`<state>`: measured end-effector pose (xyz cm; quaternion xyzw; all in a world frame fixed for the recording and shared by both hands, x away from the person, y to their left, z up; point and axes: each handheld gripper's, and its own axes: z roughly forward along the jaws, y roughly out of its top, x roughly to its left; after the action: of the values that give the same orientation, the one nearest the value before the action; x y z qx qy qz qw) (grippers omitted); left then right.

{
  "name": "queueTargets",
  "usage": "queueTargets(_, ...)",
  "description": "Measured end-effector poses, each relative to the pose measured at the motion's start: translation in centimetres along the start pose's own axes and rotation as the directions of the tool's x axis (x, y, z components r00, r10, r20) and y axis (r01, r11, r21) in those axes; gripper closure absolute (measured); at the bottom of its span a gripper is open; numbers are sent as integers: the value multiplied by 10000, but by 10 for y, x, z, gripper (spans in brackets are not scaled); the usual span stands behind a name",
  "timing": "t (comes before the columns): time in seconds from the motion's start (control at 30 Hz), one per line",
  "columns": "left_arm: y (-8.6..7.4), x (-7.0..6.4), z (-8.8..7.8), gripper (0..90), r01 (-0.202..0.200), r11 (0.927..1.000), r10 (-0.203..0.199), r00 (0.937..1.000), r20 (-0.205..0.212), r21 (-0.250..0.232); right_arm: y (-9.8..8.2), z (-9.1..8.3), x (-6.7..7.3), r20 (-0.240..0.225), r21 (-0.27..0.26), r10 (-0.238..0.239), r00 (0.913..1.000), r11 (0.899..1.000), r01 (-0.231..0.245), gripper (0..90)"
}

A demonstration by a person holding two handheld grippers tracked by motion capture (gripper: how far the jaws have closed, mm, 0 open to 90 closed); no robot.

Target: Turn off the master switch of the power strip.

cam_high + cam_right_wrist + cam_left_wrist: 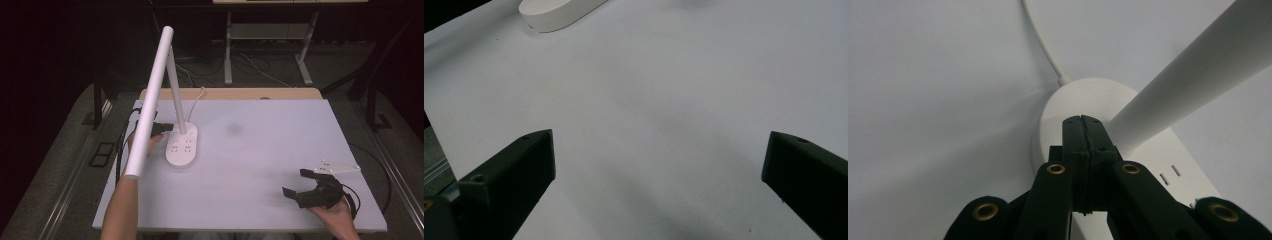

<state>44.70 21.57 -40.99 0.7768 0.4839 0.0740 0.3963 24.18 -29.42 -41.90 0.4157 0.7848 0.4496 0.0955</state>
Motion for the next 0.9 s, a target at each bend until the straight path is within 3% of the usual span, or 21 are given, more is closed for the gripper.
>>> queueTargets(0.4, -3, -4, 9, 900, -149, 9996, 151, 9999, -50, 255, 0, 0, 1, -24, 40, -74, 10000, 10000, 74, 0)
queueTargets(0.57, -5, -3, 10, 900, 41, 10000, -41, 10000, -4, 67, 0, 0, 0, -14, 47, -83, 10000, 10000, 83, 0)
queueTargets(0.7, -4, -4, 10, 900, -43, 9999, 44, 10000, -86, 147, 0, 0, 0, 1, 56, -40, 10000, 10000, 40, 0)
queueTargets(0.8, -5, -3, 11, 900, 479, 9988, -479, 9988, 88, 36, 0, -1, 0, -12, 23, -49, 10000, 10000, 49, 0)
queueTargets(0.9, -6, -2, 10, 900, 321, 9994, -321, 9995, -54, 100, -1, -1, 0, -8, 22, -87, 10000, 10000, 87, 0)
